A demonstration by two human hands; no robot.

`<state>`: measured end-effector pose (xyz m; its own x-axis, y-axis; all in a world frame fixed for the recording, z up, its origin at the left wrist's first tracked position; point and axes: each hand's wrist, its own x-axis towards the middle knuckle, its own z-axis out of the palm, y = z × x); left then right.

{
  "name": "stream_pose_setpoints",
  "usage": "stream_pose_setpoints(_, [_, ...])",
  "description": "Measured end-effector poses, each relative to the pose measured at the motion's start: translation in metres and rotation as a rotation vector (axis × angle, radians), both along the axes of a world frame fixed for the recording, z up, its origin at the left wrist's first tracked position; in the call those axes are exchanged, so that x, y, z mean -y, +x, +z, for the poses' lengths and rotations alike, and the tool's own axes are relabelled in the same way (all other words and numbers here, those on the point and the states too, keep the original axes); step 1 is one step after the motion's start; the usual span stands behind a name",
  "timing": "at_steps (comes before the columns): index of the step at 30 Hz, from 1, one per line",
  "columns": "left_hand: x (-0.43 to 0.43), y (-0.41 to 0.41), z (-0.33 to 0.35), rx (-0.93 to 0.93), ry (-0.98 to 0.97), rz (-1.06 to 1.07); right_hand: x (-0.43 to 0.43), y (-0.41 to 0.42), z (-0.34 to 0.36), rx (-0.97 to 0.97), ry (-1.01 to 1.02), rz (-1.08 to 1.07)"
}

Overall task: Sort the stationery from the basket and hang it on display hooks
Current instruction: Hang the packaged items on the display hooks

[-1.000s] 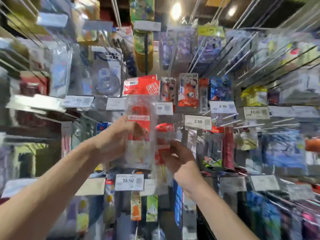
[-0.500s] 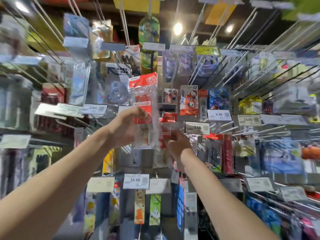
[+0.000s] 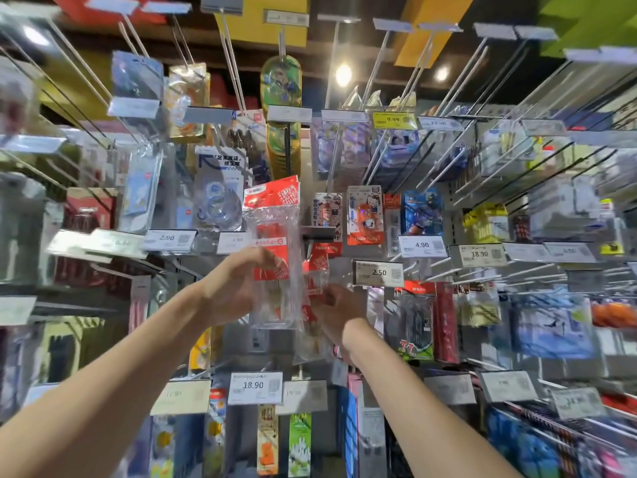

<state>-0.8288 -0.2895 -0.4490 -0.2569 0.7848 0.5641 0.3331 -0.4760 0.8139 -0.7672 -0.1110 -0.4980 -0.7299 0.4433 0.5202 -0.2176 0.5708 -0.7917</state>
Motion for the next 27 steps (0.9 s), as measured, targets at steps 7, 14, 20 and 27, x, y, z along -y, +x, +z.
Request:
stream_pose_setpoints(7, [-0.001, -0.001, -0.004, -0.004, -0.026, 0.036, 0.003, -0.021, -0.005, 0.112, 0.033, -0.078])
stream_pose_setpoints(14, [0.0, -0.003, -0.011, 0.046, 0.012, 0.02, 0.014, -0.012, -0.024, -0.118, -0.187, 0.047])
stream_pose_setpoints(20, [0.006, 0.0, -0.011, 0.108, 0.057, 0.043, 0.011, -0.008, -0.017, -0.273, -0.356, 0.137])
stream_pose_setpoints(27, [0.005, 0.007, -0.011, 0.149, 0.057, 0.077, 0.01, -0.01, -0.009, -0.267, -0.357, 0.101])
